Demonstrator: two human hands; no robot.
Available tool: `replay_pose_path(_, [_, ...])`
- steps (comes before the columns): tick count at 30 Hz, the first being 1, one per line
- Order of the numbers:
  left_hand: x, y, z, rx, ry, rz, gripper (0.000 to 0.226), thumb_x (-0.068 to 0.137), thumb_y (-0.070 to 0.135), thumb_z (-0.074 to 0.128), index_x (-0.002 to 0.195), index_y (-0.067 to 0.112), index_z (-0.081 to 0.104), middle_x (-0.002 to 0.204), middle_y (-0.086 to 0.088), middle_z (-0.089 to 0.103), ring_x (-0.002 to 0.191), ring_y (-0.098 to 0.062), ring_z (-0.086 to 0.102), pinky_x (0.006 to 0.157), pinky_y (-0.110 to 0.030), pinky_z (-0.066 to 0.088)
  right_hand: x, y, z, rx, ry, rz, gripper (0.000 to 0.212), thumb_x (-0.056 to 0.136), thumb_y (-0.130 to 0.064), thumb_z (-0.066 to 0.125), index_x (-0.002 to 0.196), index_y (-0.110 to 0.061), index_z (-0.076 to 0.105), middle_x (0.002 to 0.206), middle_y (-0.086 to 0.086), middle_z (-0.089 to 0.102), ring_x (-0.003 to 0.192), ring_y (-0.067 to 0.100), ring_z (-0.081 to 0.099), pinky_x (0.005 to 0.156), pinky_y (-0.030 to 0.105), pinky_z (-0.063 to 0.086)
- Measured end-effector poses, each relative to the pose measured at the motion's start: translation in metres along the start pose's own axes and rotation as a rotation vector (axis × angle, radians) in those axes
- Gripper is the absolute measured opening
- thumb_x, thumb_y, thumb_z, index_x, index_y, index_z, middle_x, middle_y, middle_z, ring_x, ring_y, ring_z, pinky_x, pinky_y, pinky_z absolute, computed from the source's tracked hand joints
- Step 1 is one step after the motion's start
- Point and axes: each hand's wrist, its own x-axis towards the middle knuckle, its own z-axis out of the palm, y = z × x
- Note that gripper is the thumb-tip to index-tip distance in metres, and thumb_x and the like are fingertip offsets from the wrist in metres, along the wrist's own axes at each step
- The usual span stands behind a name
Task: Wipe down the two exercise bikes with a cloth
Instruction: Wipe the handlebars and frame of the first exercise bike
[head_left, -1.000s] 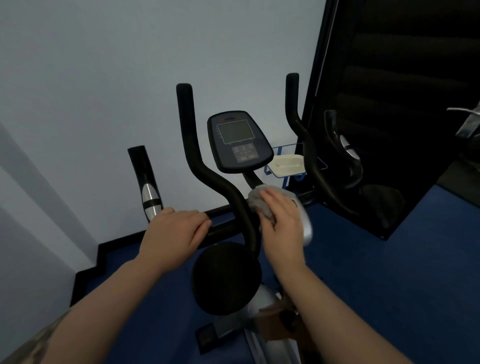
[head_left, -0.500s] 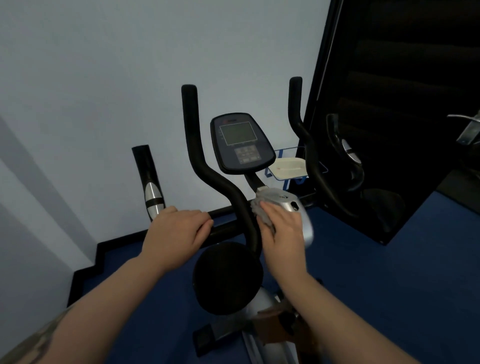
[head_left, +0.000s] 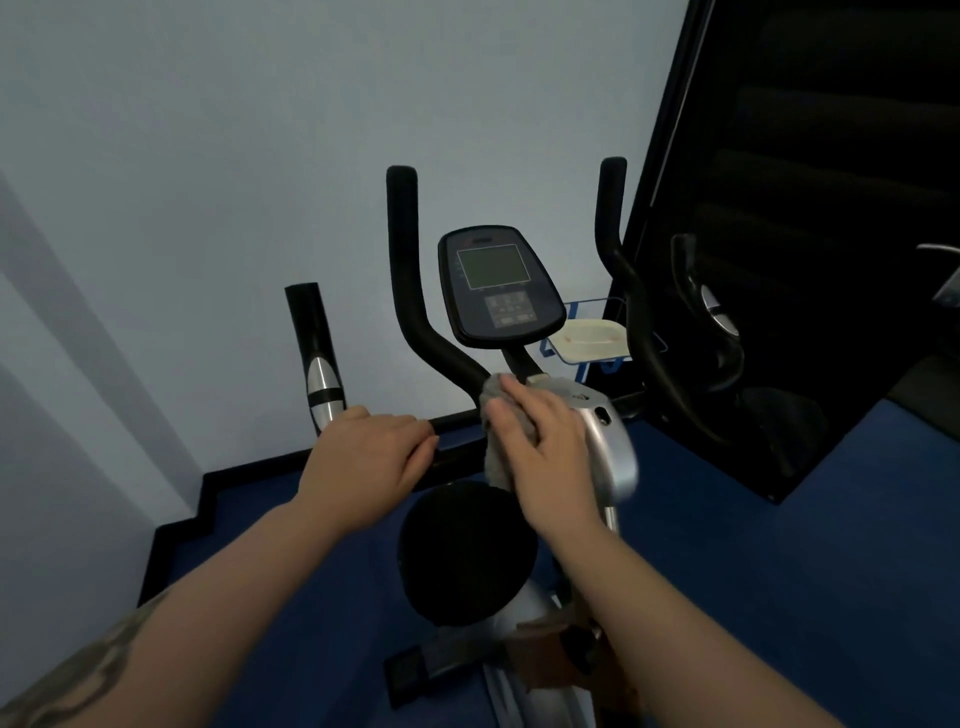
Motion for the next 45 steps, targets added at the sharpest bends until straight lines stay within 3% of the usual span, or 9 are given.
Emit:
replay_pose_path(2, [0.0, 0.0, 0.001, 0.004, 0.001, -0.002, 0.043, 0.097, 0.04, 0.026, 0.08, 0.025, 0.063, 0.067, 0.009, 0.062, 0.059, -0.014, 0.058, 0.065, -0.032, 0.043, -0.009, 0.006, -0.003, 0.013, 0.018, -0.05, 0.05, 0.091, -0.054, 0.04, 0.132, -0.032, 0.059, 0.125, -0.008, 0.055, 0.12, 0.009, 0.045, 0.103, 0.03, 0.039])
replay_pose_path(6, [-0.002, 0.0, 0.004, -0.004, 0.016, -0.01, 0.047, 0.097, 0.04, 0.024, 0.078, 0.025, 0.064, 0.067, 0.011, 0.062, 0.058, -0.012, 0.057, 0.065, -0.032, 0.042, -0.018, 0.027, -0.015, 0.12, 0.007, -0.086, 0.036, 0.094, -0.039, 0.05, 0.121, -0.025, 0.068, 0.125, -0.009, 0.057, 0.12, 0.003, 0.051, 0.104, 0.031, 0.045])
replay_pose_path(13, [0.0, 0.001, 0.002, -0.009, 0.025, 0.002, 0.042, 0.096, 0.04, 0.027, 0.078, 0.023, 0.061, 0.066, 0.007, 0.062, 0.057, -0.016, 0.058, 0.064, -0.032, 0.041, 0.014, 0.006, 0.003, -0.178, -0.021, -0.301, 0.029, 0.085, -0.028, 0.073, 0.113, -0.023, 0.073, 0.126, -0.007, 0.057, 0.116, 0.009, 0.042, 0.098, 0.013, 0.031])
replay_pose_path(18, [-0.001, 0.002, 0.002, -0.008, 0.038, 0.006, 0.043, 0.096, 0.039, 0.028, 0.075, 0.022, 0.061, 0.063, 0.007, 0.06, 0.054, -0.016, 0.056, 0.064, -0.032, 0.044, -0.032, 0.031, -0.006, -0.025, 0.034, -0.17, 0.037, 0.084, -0.032, 0.073, 0.12, -0.033, 0.066, 0.127, -0.016, 0.052, 0.122, 0.006, 0.043, 0.101, 0.013, 0.033])
replay_pose_path(23, [-0.002, 0.001, 0.002, -0.014, 0.052, -0.006, 0.042, 0.095, 0.037, 0.03, 0.072, 0.02, 0.061, 0.061, 0.006, 0.06, 0.054, -0.018, 0.055, 0.063, -0.032, 0.042, 0.001, 0.018, 0.0, -0.039, 0.013, -0.148, 0.035, 0.092, -0.028, 0.065, 0.127, -0.03, 0.06, 0.122, -0.008, 0.057, 0.117, 0.011, 0.047, 0.098, 0.026, 0.04])
replay_pose_path(28, [-0.001, 0.004, 0.002, -0.013, 0.049, -0.025, 0.042, 0.094, 0.036, 0.03, 0.069, 0.02, 0.06, 0.059, 0.007, 0.058, 0.052, -0.017, 0.054, 0.063, -0.033, 0.044, -0.049, 0.032, 0.001, 0.104, 0.076, -0.147, 0.036, 0.092, -0.04, 0.057, 0.128, -0.041, 0.057, 0.126, -0.01, 0.05, 0.121, 0.011, 0.048, 0.102, 0.027, 0.042])
replay_pose_path(32, [-0.001, 0.002, 0.003, 0.002, 0.044, -0.018, 0.042, 0.094, 0.035, 0.031, 0.07, 0.02, 0.061, 0.059, 0.007, 0.058, 0.052, -0.017, 0.053, 0.062, -0.033, 0.043, -0.001, 0.023, -0.004, 0.004, 0.002, -0.152, 0.032, 0.092, -0.029, 0.062, 0.124, -0.031, 0.061, 0.12, -0.011, 0.055, 0.116, 0.009, 0.05, 0.101, 0.036, 0.044])
replay_pose_path(38, [-0.001, 0.003, 0.004, 0.007, 0.04, -0.03, 0.042, 0.094, 0.035, 0.03, 0.069, 0.02, 0.06, 0.058, 0.007, 0.056, 0.051, -0.017, 0.051, 0.062, -0.031, 0.039, -0.046, 0.026, 0.003, 0.119, 0.106, -0.126, 0.035, 0.09, -0.025, 0.066, 0.123, -0.036, 0.062, 0.119, -0.012, 0.053, 0.115, 0.007, 0.053, 0.098, 0.023, 0.046])
replay_pose_path(45, [0.0, 0.003, 0.003, 0.008, 0.048, -0.029, 0.041, 0.095, 0.035, 0.03, 0.068, 0.02, 0.057, 0.058, 0.006, 0.057, 0.05, -0.017, 0.051, 0.063, -0.031, 0.039, 0.006, 0.014, -0.006, 0.034, 0.009, -0.06, 0.033, 0.094, -0.03, 0.061, 0.126, -0.025, 0.063, 0.114, -0.018, 0.058, 0.116, 0.007, 0.051, 0.104, 0.037, 0.043])
